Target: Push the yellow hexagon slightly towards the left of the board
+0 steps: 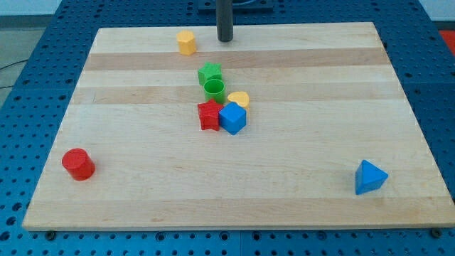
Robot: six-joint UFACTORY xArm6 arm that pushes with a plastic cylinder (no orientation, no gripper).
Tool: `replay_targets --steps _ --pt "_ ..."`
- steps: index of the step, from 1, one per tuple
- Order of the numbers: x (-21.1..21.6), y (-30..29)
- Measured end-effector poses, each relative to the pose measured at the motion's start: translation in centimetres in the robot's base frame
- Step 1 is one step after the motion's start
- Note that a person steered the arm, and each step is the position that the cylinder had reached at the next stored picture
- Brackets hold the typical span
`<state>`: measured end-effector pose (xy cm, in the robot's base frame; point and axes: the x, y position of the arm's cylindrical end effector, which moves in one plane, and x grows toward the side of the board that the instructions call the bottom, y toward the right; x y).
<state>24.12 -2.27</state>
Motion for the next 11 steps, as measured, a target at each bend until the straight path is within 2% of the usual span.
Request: replay_targets --steps 2,3,5,6,7,8,9,10,11 --pt "-0.4 -2.4" --pt "-0.6 3.4" --pt "1.8 -3.4" --pt "1.1 -8.8" --pt "0.7 -5.6" --pt "-2.0 -6.5" --pt "-2.5 -13.3" --pt "-2.5 -12.7" --pt "-1.9 -8.6"
